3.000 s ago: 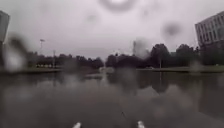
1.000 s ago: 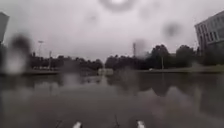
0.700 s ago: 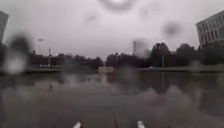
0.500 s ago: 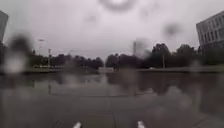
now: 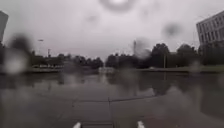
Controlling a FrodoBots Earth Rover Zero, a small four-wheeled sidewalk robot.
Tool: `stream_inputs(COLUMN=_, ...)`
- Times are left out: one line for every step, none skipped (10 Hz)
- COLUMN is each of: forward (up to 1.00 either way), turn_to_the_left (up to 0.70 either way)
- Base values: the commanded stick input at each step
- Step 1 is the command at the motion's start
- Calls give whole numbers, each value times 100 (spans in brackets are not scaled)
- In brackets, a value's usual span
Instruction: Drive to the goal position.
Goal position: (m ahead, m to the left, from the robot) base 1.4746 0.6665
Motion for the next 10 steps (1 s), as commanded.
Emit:
stream_inputs(forward=64, turn_to_the_left=1)
stream_inputs(forward=67, turn_to_the_left=1)
stream_inputs(forward=69, turn_to_the_left=1)
stream_inputs(forward=69, turn_to_the_left=1)
stream_inputs(forward=69, turn_to_the_left=1)
stream_inputs(forward=70, turn_to_the_left=1)
stream_inputs(forward=70, turn_to_the_left=1)
stream_inputs(forward=70, turn_to_the_left=1)
stream_inputs(forward=70, turn_to_the_left=1)
stream_inputs(forward=70, turn_to_the_left=1)
